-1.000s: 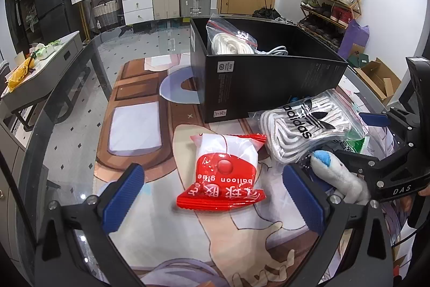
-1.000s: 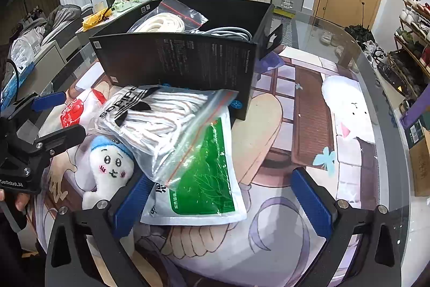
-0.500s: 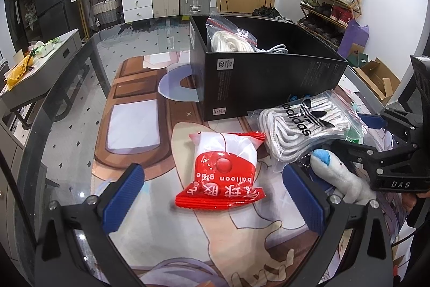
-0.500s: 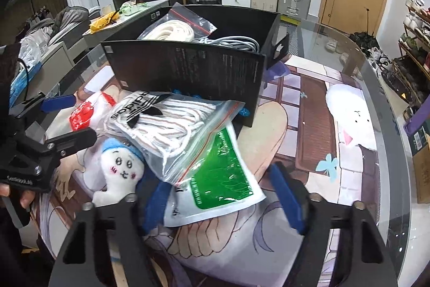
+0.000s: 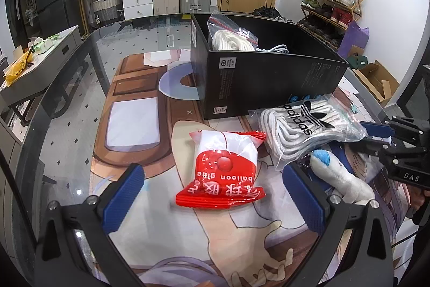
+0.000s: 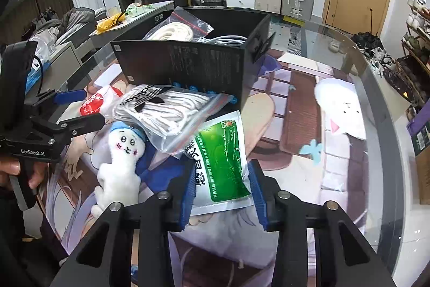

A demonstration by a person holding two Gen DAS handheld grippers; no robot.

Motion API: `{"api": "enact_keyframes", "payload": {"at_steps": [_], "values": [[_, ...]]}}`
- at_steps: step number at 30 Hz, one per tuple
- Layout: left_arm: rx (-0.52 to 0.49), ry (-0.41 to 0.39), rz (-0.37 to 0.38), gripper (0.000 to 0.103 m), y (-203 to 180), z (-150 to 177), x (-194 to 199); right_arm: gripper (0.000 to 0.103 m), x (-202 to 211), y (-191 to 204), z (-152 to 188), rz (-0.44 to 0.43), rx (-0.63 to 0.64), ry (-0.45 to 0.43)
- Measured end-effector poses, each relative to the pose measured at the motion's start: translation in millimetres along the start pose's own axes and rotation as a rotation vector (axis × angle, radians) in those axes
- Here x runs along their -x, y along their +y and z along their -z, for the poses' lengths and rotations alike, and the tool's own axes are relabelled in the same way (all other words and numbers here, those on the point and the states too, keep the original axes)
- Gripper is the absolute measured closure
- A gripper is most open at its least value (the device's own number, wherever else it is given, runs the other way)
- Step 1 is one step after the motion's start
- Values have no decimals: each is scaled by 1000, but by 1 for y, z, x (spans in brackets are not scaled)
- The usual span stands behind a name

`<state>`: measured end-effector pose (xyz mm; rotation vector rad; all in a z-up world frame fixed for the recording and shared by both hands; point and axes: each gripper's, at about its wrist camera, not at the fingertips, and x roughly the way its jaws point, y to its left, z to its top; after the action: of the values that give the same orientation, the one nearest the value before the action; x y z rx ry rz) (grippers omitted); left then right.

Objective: Organize soft objects
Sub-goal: 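Grasp the green-printed sachet with the right tool while the left tool grasps the red bag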

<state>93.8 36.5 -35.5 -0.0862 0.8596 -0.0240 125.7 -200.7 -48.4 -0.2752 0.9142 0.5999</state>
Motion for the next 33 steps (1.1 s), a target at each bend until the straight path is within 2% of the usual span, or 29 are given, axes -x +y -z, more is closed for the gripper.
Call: {"api": "enact_keyframes", "payload": {"at_steps": [7,20,28,31,33], "values": [[3,0,0,0,0,0,-1,69,8,-3,7,-9,18,7],[-3,19,7,2,-2,0,-5,69,23,-33,14,35,-65,-24],[-24,20,27,18,-5,1,-4,69,32,-28,10,26,-61,-66],[-29,8,37,29,-6,2,-2,69,34,-28,8,27,-61,-73],[-36,2,44,42,-6,3,0,69,35,-27,8,27,-61,-76]]}}
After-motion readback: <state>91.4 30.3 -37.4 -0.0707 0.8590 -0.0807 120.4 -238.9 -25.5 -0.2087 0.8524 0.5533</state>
